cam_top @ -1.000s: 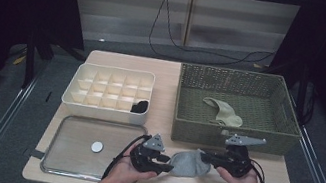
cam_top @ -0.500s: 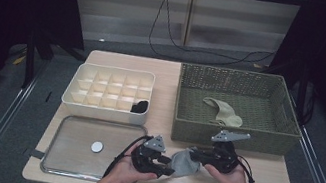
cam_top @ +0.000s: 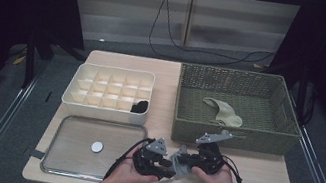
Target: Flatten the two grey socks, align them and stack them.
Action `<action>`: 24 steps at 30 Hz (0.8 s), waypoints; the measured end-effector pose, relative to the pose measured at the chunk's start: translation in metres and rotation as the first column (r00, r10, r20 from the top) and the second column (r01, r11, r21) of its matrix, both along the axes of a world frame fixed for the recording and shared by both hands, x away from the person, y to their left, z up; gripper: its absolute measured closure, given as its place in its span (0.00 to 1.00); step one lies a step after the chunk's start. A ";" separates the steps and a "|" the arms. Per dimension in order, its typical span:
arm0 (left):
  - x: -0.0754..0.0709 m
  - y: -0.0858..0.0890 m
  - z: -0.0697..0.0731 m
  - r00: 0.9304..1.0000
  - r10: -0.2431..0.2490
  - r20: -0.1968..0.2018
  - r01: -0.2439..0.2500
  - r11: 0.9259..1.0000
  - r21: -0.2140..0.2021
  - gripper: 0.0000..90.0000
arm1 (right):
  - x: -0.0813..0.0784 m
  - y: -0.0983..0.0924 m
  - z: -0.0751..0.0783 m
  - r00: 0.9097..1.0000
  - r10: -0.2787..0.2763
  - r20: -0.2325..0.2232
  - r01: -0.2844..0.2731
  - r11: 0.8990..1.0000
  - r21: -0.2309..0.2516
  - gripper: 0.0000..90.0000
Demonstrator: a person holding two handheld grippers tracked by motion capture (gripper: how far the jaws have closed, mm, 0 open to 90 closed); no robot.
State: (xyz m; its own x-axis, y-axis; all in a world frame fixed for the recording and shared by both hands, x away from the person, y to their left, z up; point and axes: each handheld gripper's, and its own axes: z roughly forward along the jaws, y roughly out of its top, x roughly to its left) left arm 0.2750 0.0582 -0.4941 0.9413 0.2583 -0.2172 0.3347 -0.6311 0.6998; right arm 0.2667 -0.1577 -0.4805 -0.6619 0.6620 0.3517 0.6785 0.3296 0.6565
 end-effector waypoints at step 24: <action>-0.001 0.012 0.004 0.999 0.033 -0.016 -0.033 0.999 -0.007 0.59 | 0.001 0.015 -0.013 1.000 0.013 0.005 -0.013 1.000 -0.006 0.91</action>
